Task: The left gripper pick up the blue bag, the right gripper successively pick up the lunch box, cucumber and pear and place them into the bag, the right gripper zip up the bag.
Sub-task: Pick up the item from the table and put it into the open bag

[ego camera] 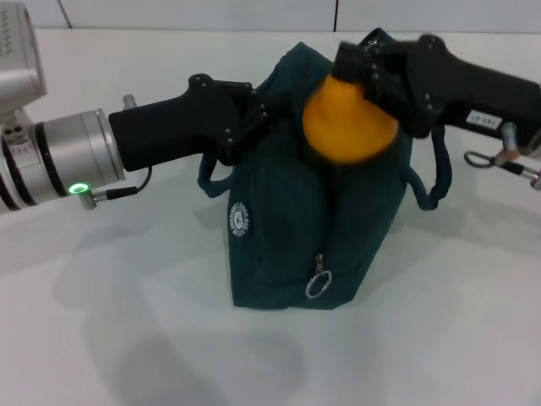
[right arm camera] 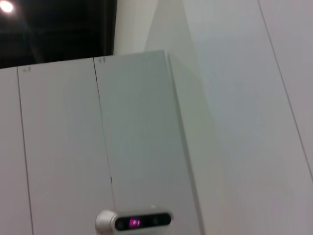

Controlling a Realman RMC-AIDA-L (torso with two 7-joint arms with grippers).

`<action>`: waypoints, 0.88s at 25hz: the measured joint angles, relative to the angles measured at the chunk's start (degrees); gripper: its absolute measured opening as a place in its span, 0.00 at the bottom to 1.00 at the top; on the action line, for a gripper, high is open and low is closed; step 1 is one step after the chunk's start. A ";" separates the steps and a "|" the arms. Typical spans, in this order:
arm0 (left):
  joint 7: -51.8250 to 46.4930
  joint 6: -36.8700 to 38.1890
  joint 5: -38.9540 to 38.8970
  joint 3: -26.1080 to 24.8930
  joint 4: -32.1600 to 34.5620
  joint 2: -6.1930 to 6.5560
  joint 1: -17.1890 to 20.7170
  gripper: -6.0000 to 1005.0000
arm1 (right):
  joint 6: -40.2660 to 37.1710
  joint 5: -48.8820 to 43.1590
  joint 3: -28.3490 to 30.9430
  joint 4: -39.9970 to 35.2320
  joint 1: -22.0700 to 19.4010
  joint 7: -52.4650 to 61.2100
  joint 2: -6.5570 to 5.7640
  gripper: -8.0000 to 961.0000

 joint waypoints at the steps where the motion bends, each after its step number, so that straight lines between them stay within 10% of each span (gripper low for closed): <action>1: 0.00 -0.09 -0.08 -0.01 -0.01 -0.01 -0.03 0.05 | 0.00 -0.02 -0.48 0.00 -0.38 0.00 -0.10 0.15; 22: -0.01 -0.81 -0.27 0.08 -0.48 -0.32 -0.97 0.05 | 6.98 2.40 -12.11 1.02 -2.56 -2.98 0.53 0.21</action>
